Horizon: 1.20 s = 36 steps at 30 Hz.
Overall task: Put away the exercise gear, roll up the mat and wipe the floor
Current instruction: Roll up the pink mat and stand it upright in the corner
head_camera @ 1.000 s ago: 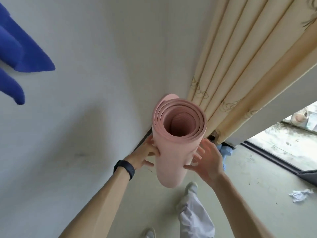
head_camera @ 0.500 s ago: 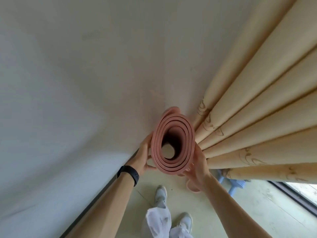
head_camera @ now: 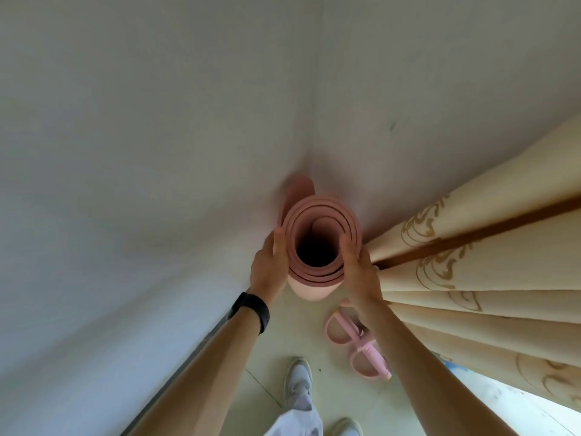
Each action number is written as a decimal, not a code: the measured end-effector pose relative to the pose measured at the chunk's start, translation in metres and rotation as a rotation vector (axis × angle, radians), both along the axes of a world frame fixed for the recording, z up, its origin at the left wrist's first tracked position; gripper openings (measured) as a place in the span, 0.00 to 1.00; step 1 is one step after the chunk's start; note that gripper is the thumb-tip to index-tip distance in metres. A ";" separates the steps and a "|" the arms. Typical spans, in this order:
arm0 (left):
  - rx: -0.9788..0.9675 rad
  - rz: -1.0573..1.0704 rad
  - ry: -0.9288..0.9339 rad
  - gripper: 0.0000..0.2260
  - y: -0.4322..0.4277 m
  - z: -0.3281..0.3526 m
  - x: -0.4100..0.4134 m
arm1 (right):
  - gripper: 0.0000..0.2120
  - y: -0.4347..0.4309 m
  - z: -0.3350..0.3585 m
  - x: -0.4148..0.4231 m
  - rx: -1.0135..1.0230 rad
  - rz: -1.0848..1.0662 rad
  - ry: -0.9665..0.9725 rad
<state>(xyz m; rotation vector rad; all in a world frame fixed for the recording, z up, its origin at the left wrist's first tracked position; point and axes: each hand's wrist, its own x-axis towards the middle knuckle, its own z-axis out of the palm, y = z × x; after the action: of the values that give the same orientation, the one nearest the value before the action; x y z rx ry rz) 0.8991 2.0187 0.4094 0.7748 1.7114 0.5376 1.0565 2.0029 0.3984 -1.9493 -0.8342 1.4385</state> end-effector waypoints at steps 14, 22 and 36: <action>0.105 0.016 0.044 0.33 0.062 0.013 0.008 | 0.34 0.064 0.010 0.011 -0.049 0.047 0.053; 0.062 0.168 -0.019 0.32 0.036 0.007 0.015 | 0.41 0.065 0.005 0.019 -0.178 -0.046 0.257; -0.053 -0.008 0.067 0.29 -0.003 0.058 0.007 | 0.28 0.011 0.076 0.023 -0.067 0.129 -0.043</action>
<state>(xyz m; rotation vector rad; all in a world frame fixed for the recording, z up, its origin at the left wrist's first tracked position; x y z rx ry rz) 0.9062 2.0155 0.4672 0.7689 1.7760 0.4630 1.0795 2.0138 0.4741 -2.0146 -0.9578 1.5209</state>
